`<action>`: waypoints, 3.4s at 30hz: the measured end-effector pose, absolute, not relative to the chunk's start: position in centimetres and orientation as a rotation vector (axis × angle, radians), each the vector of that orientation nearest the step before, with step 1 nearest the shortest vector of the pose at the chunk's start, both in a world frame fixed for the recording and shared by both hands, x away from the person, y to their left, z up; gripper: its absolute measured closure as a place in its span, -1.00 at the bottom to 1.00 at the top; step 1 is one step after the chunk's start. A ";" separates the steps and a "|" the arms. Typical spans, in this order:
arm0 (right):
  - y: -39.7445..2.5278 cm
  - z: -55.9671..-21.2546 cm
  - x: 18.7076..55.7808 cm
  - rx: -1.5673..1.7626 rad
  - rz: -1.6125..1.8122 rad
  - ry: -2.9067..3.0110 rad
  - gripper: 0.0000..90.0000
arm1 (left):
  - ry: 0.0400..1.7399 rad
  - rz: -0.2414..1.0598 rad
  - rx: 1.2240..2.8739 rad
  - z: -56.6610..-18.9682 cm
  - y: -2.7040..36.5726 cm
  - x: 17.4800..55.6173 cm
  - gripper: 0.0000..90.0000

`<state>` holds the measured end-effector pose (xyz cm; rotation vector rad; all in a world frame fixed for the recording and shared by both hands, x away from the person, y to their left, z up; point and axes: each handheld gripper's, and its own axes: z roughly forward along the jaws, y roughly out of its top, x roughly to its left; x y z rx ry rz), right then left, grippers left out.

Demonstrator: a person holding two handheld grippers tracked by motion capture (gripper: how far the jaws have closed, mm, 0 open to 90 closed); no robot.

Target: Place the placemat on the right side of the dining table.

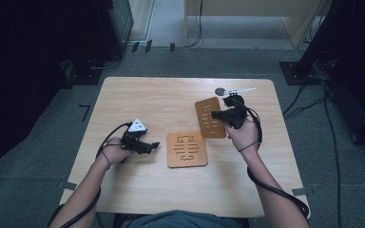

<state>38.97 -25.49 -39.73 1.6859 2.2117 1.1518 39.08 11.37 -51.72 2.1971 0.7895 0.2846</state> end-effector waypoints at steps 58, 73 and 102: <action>-33.4 -39.0 39.0 1.840 1.012 1.945 0.95 | 0.802 0.289 2.192 -51.7 11.2 39.0 -0.70; -35.5 -38.7 38.7 1.899 0.977 1.893 0.95 | 0.804 0.288 2.191 -51.7 11.2 39.1 -0.70; -39.3 -37.6 37.7 2.014 0.771 1.867 0.94 | 0.803 0.291 2.192 -51.7 11.1 39.1 -0.70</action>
